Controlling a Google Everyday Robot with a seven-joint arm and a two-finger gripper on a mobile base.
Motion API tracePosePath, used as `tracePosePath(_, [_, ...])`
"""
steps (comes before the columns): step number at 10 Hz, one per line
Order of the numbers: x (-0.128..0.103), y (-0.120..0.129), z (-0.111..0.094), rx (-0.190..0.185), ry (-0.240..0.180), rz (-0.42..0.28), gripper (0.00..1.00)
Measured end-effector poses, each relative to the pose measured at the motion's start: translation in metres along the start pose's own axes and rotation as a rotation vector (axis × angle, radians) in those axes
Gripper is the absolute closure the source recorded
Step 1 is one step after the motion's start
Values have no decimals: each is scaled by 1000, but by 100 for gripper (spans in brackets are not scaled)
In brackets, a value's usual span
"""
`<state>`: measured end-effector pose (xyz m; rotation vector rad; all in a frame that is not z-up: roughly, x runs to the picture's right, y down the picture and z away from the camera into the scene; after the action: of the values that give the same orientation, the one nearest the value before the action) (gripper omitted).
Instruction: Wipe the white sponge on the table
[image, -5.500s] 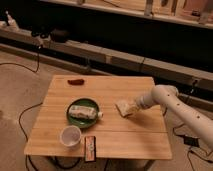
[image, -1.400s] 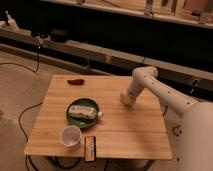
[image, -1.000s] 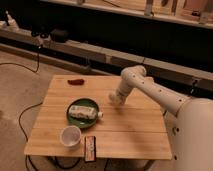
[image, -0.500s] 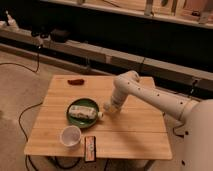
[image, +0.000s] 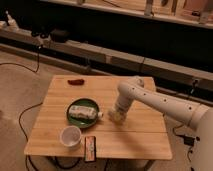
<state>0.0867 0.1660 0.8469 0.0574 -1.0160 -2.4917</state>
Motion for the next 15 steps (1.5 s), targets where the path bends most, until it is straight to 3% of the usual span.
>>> tracePosePath(3, [1, 0, 1, 0, -1, -2, 100])
tracePosePath(6, [-26, -5, 12, -5, -94, 51, 100])
tracePosePath(9, [-45, -11, 13, -18, -121, 91, 100])
tracePosePath(12, [-66, -22, 20, -19, -94, 134, 100])
tracePosePath(15, [-99, -24, 16, -21, -28, 223, 100])
